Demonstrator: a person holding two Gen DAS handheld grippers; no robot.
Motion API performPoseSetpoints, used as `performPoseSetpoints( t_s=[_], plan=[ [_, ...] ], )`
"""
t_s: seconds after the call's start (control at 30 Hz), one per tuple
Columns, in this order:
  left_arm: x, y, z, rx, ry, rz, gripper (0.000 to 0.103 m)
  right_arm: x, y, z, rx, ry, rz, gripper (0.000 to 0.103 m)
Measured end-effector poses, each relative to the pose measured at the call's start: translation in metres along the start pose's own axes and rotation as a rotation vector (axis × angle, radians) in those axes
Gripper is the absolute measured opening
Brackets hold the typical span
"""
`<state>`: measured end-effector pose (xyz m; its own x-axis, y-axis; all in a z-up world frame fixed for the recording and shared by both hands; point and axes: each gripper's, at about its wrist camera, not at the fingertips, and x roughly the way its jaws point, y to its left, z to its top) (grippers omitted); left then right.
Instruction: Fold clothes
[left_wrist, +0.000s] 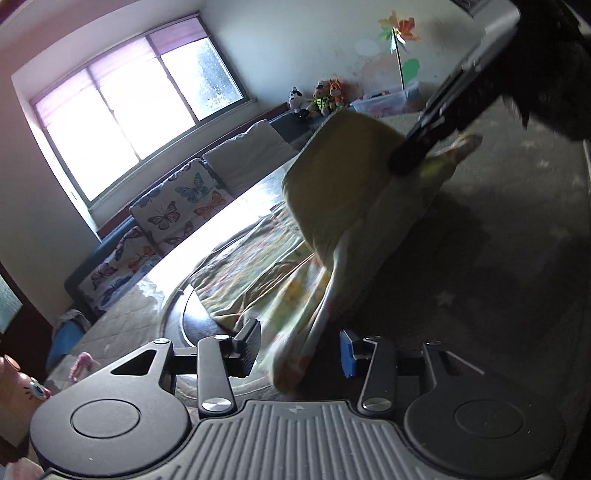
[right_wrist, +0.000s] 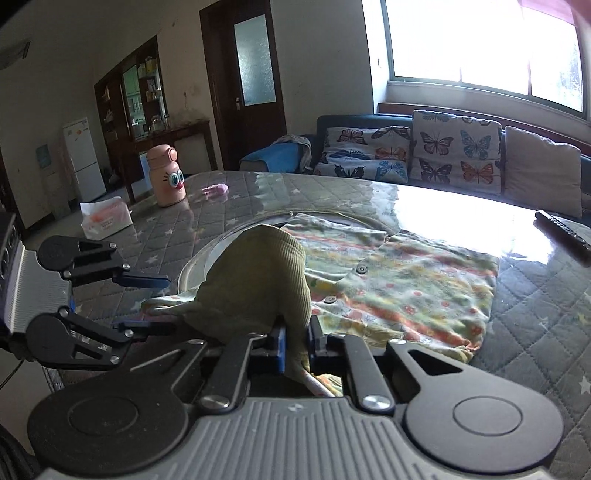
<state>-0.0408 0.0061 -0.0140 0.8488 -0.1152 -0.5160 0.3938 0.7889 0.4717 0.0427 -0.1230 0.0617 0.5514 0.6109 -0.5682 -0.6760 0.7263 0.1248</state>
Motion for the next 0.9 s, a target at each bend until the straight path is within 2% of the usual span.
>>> performPoseSetpoints(
  t_s=[0.07,0.17,0.37,0.63,0.73,0.9],
  plan=[
    [0.005,-0.001,-0.004,0.036,0.002,0.010,0.023,0.000,0.000,-0.001,0.010,-0.004,-0.005,0.009],
    [0.005,-0.003,-0.006,0.065,-0.011,0.026,0.010,-0.001,0.000,-0.004,0.022,-0.011,-0.007,0.008],
    [-0.027,0.007,0.008,-0.007,-0.079,0.001,0.007,-0.032,0.001,-0.007,0.027,-0.087,0.005,0.007],
    [-0.101,0.009,0.026,-0.133,-0.112,-0.129,0.007,-0.102,0.016,-0.013,0.023,-0.150,0.063,0.007],
    [-0.098,0.015,0.031,-0.157,-0.101,-0.130,0.007,-0.105,0.016,-0.007,0.001,-0.150,0.060,0.007],
    [-0.071,0.037,0.039,-0.233,-0.069,-0.124,0.008,-0.080,0.004,0.015,-0.009,-0.136,0.039,0.007]
  ],
)
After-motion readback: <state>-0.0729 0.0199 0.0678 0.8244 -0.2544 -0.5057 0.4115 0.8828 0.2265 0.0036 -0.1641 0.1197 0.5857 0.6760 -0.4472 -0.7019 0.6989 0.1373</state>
